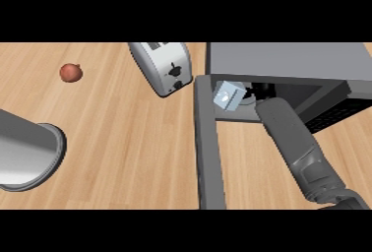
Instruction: Pick up the milk, place it into the microwave and close the microwave
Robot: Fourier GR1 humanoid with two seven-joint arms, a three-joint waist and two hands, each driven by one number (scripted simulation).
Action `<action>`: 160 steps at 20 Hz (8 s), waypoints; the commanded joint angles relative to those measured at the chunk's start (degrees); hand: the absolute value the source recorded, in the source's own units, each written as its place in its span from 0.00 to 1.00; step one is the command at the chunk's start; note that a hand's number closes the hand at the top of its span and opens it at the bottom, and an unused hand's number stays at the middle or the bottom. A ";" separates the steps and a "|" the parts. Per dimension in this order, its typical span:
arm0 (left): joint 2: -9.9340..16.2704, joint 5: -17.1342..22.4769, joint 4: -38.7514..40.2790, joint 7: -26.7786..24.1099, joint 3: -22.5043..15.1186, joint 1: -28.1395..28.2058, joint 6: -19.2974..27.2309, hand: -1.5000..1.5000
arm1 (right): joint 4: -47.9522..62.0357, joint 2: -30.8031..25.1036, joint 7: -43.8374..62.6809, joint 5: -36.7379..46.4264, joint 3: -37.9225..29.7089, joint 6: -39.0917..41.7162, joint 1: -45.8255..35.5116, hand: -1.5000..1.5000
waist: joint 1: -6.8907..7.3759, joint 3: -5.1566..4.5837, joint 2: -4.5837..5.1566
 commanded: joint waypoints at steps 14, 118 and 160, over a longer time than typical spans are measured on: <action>0.96 -1.79 2.11 -0.23 -1.73 -3.76 -0.65 0.00 | 13.22 -7.80 -3.67 5.92 -1.05 -17.27 -8.78 1.00 | 3.96 0.00 1.99; -3.01 -16.01 78.88 -33.78 -90.17 -55.26 52.89 1.00 | -78.61 -10.72 0.95 -31.26 -4.08 51.76 69.42 0.00 | -11.03 -0.54 -0.22; -3.02 18.18 80.90 -40.73 -84.83 -72.37 78.03 0.00 | -85.39 -28.42 8.66 -23.36 -15.80 46.45 49.14 1.00 | -17.34 -0.44 3.68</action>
